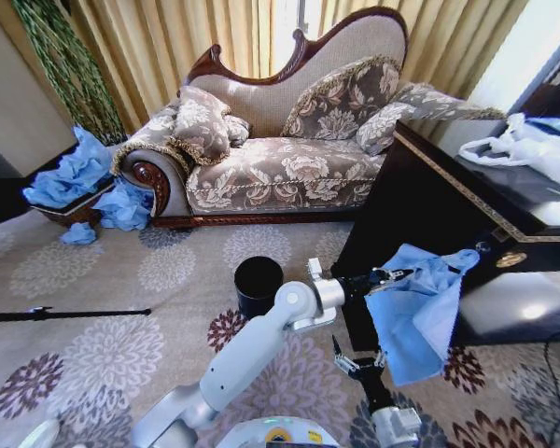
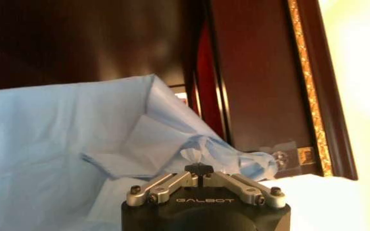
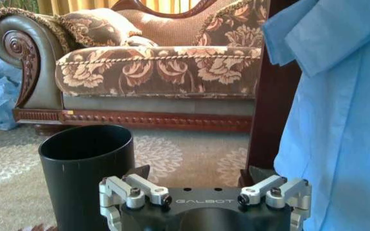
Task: Place a garbage bag over the trash bin.
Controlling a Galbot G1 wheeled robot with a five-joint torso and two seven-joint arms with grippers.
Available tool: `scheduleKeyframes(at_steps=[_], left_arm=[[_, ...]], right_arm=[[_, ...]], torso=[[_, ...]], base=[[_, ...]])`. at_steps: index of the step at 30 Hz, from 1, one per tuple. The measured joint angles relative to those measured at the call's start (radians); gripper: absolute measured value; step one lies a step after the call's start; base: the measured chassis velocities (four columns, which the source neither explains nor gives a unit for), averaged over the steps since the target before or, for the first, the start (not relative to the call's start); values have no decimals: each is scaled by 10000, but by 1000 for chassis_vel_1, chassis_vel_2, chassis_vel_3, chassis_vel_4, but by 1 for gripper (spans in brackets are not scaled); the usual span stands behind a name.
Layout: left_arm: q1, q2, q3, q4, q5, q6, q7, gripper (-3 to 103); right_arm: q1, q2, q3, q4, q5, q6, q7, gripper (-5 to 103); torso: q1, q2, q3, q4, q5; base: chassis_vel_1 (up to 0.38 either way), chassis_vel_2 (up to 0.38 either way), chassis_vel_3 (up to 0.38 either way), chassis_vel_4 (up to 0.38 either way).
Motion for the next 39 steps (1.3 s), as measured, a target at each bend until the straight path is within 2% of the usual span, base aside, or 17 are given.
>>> scheduleKeyframes(at_steps=[8,16,31,34,35,36,38,39], left_arm=[[64,462,-209,-97,42,51,-187,0],[312,1250,-563,-509,7,111,-417,0],[755,1773,-1100,-1036,-142,103,-531,0],[721,1697,-1110,-1087,-289,299,12,-3],[669,1620,-1077,-1031,-345,361,530,1],[669,1620,-1077,-1031,-345,361,530,1],[507,1428,-905,-667,-378,534,1264,11],[507,1428,-905,-667,-378,534,1264,11]], right_arm=[[-3,12,21,-6,64,41,22,100],[-28,66,-9,7,241,76,-4,100],[35,207,-119,-79,277,73,-52,100],[54,254,-154,-126,207,73,-55,100],[81,267,-180,-178,169,73,-57,100],[81,267,-180,-178,169,73,-57,100],[125,284,-199,-260,118,73,-57,100],[125,284,-199,-260,118,73,-57,100]], torso=[[0,0,0,-1,0],[0,0,0,0,-1],[0,0,0,0,0],[0,0,0,0,1],[0,0,0,1,0],[0,0,0,1,0],[0,0,0,1,2],[0,0,0,1,2]], base=[[0,0,0,0],[0,0,0,0],[0,0,0,0],[0,0,0,0],[0,0,0,0],[0,0,0,0],[0,0,0,0],[0,0,0,0]])
